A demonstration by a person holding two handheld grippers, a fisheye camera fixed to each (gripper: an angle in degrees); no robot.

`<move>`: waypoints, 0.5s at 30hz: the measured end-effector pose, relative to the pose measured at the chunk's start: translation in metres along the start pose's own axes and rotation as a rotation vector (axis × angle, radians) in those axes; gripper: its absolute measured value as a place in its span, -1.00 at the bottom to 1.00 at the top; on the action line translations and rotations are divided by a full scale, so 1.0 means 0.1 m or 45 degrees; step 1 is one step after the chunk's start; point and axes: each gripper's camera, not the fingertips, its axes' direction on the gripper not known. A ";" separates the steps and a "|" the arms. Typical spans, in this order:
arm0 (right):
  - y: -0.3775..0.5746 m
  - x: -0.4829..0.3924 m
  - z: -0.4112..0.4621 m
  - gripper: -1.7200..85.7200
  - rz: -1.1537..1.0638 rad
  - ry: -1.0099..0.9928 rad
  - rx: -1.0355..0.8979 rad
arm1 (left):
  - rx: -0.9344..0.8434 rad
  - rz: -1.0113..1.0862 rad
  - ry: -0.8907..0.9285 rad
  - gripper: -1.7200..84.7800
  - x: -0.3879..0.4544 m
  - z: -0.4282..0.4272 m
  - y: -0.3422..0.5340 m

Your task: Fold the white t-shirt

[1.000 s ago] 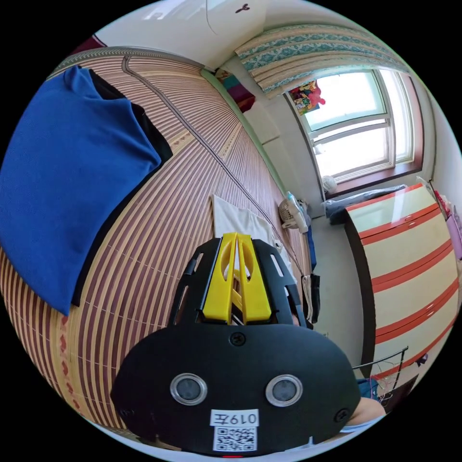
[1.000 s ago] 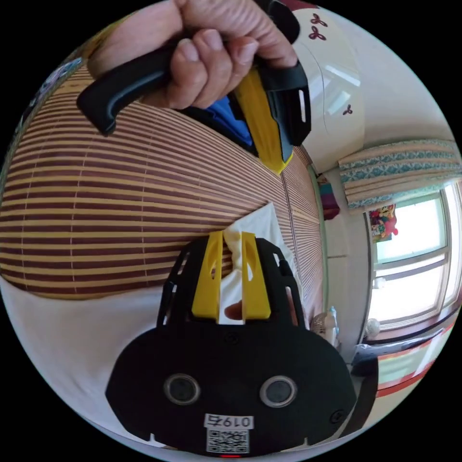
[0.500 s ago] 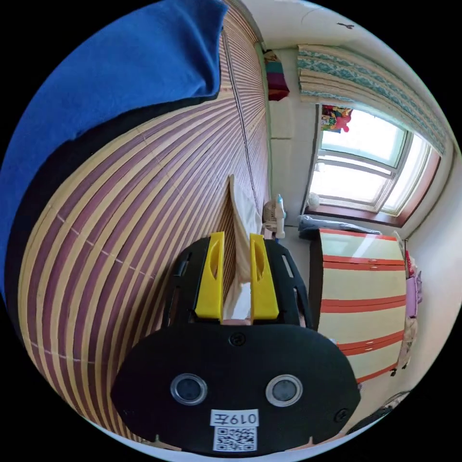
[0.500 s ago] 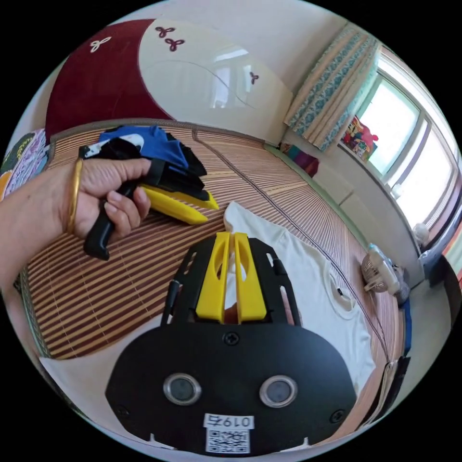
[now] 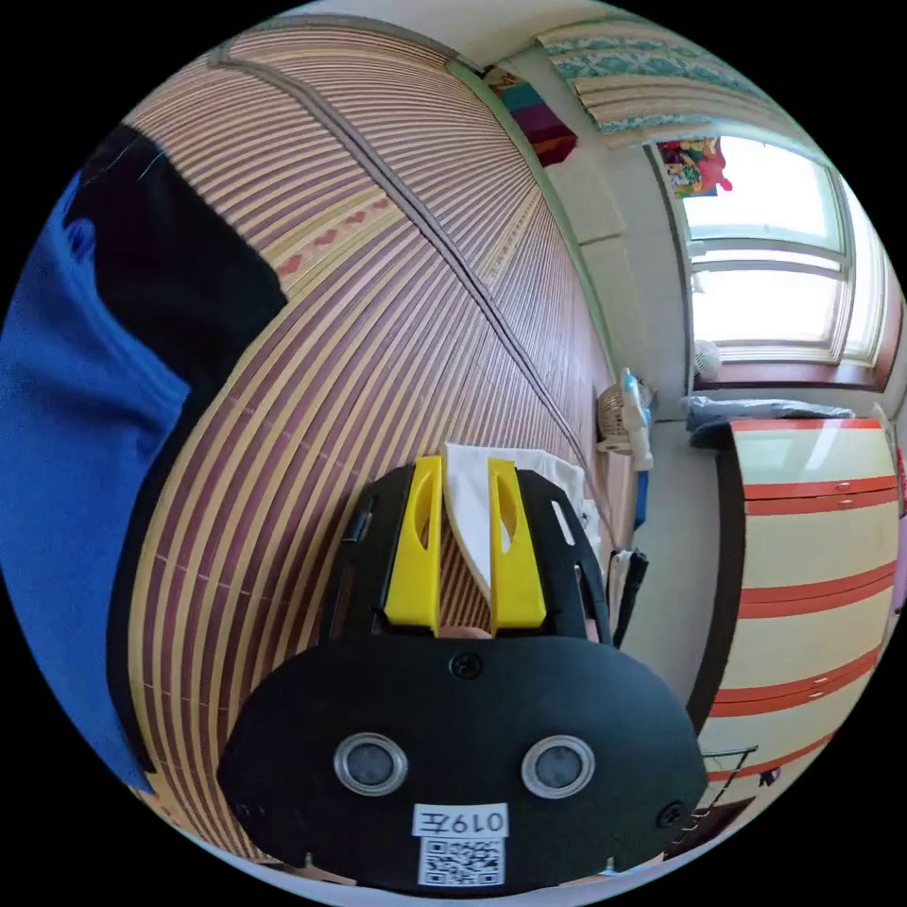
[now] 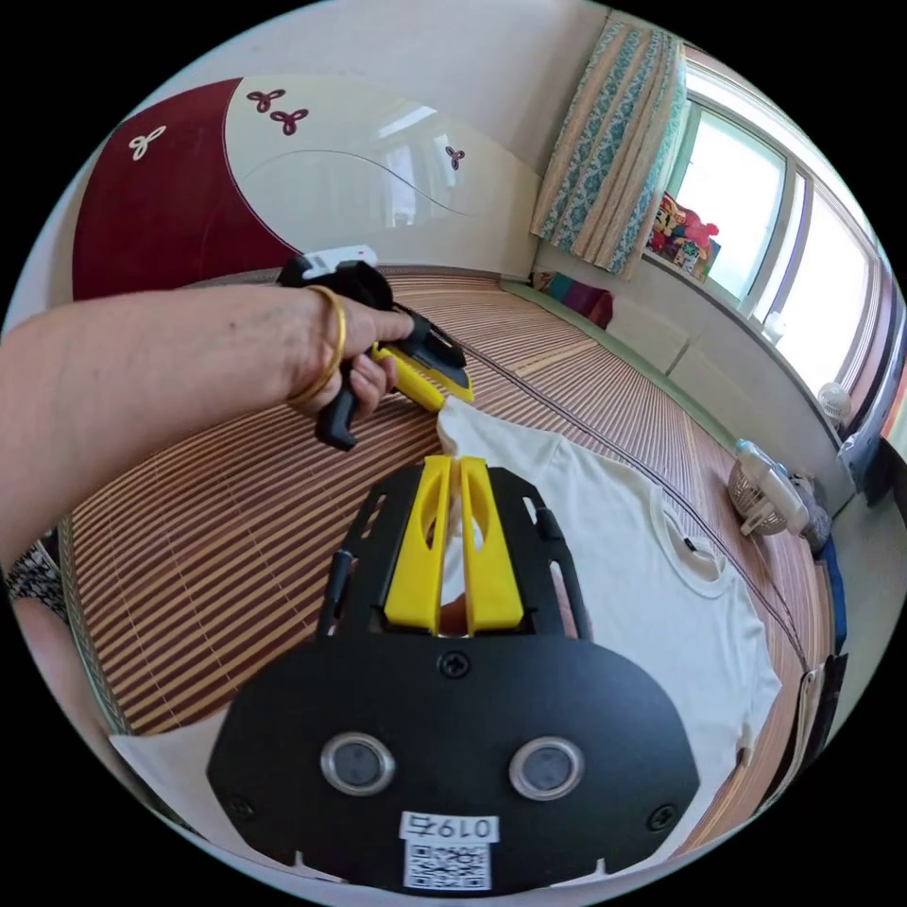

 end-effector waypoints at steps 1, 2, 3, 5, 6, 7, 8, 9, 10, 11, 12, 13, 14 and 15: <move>0.01 0.01 0.00 -0.98 -0.006 0.024 -0.012 | -0.013 0.014 -0.061 -0.87 0.11 0.01 -0.07; 0.02 0.03 0.00 -0.98 -0.008 0.031 -0.029 | -0.027 0.035 -0.111 -0.88 0.23 0.01 -0.13; 0.02 0.04 0.00 -0.98 -0.004 0.029 -0.042 | -0.029 0.054 -0.124 -0.89 0.29 0.01 -0.15; 0.03 0.12 0.03 -0.98 0.024 0.020 -0.117 | -0.035 0.125 -0.136 -0.91 0.55 -0.02 -0.23; 0.04 0.14 0.03 -0.98 0.037 0.015 -0.124 | -0.036 0.140 -0.138 -0.91 0.61 -0.03 -0.25; 0.06 0.19 0.02 -0.98 0.060 0.000 -0.130 | -0.042 0.174 -0.146 -0.92 0.76 -0.05 -0.28; 0.08 0.24 0.00 -0.98 0.089 0.013 -0.140 | -0.047 0.194 -0.162 -0.92 0.91 -0.07 -0.30; 0.09 0.27 -0.01 -0.98 0.109 0.028 -0.140 | -0.048 0.216 -0.160 -0.93 0.99 -0.08 -0.31; 0.12 0.34 -0.05 -0.98 0.154 0.038 -0.122 | -0.055 0.262 -0.141 -0.93 1.17 -0.10 -0.32; 0.15 0.43 -0.10 -0.98 0.220 0.033 -0.105 | -0.071 0.309 -0.113 -0.93 1.36 -0.12 -0.33; 0.17 0.49 -0.13 -0.98 0.259 0.033 -0.097 | -0.078 0.330 -0.102 -0.93 1.45 -0.12 -0.33; 0.22 0.61 -0.19 -0.98 0.342 0.019 -0.067 | -0.088 0.377 -0.092 -0.93 1.65 -0.14 -0.32; 0.28 0.74 -0.26 -0.97 0.439 -0.014 -0.025 | -0.103 0.421 -0.097 -0.94 1.86 -0.15 -0.31; 0.32 0.81 -0.30 -0.97 0.494 -0.031 -0.003 | -0.110 0.442 -0.101 -0.94 1.96 -0.15 -0.30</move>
